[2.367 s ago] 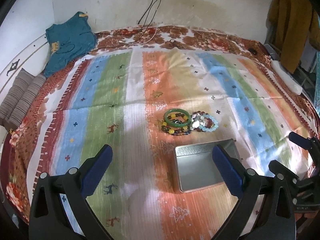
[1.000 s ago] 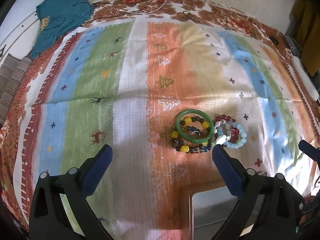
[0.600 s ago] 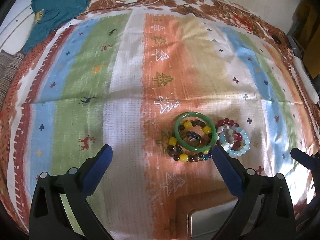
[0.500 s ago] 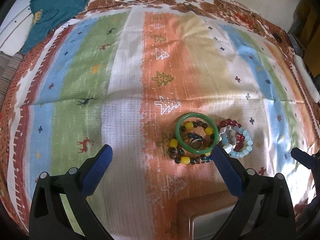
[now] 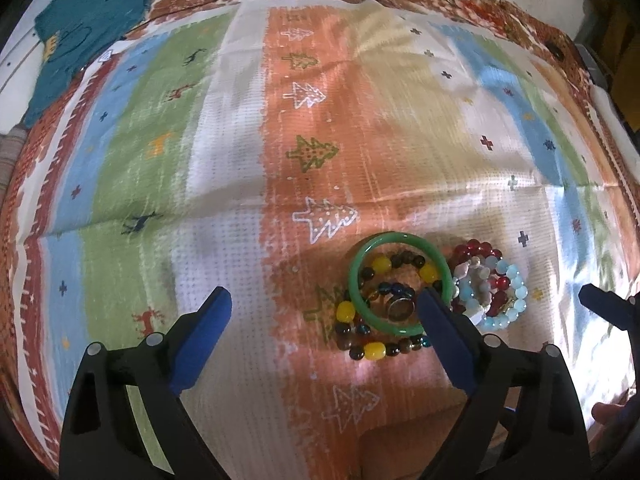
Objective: Organize jewelry
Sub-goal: 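Grasp the green jade bangle with the left tool while the right tool grasps the white bead strand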
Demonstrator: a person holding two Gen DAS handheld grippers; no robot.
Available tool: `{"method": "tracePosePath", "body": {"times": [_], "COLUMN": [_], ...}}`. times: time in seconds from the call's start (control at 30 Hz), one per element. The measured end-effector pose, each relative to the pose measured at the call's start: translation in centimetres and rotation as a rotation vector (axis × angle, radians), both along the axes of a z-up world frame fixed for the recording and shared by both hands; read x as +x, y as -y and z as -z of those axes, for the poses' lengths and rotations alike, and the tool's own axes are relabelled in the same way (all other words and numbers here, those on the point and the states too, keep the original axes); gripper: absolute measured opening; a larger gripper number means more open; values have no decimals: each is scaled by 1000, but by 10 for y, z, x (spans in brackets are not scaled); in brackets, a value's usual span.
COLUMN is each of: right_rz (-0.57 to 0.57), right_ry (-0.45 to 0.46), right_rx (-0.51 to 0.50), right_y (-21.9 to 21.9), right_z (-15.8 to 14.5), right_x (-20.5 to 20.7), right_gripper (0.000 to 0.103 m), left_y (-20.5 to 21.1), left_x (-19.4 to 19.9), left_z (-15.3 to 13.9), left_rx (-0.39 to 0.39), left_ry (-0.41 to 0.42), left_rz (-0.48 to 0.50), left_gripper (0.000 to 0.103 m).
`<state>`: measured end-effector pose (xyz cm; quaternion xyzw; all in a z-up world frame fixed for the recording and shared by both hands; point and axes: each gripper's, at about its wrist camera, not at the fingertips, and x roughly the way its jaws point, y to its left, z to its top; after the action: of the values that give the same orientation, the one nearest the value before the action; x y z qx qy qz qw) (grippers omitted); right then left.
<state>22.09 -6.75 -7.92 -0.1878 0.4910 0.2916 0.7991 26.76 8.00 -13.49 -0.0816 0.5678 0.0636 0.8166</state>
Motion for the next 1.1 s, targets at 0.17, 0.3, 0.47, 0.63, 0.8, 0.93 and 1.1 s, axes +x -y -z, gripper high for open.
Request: {"method": "tracePosePath", "body": {"times": [0.17, 0.3, 0.47, 0.63, 0.8, 0.93, 1.1], "right_rz": [3, 12, 8, 4, 20, -8, -21], "right_ry": [-6, -22, -43, -64, -89, -104, -120], "right_rx": [-4, -14, -29, -42, -54, -64, -74], "right_y": [-4, -8, -15, -20, -19, -25, -30], "right_z": [3, 9, 17, 26, 33, 38, 43], "right_x": [6, 12, 19, 24, 33, 33, 33], "right_gripper": [99, 99, 87, 83, 66, 56, 44], "left_y": [1, 2, 4, 2, -1, 1, 3], "left_x": [6, 10, 17, 23, 25, 27, 31], "left_z": [7, 11, 16, 26, 34, 35, 35], "left_rx": [-1, -7, -16, -61, -86, -77, -82], "left_ry": [-19, -25, -37, -58, -75, -75, -76], "left_rz": [20, 32, 42, 55, 56, 63, 71], "left_gripper": [83, 79, 71, 58, 48, 48, 34]}}
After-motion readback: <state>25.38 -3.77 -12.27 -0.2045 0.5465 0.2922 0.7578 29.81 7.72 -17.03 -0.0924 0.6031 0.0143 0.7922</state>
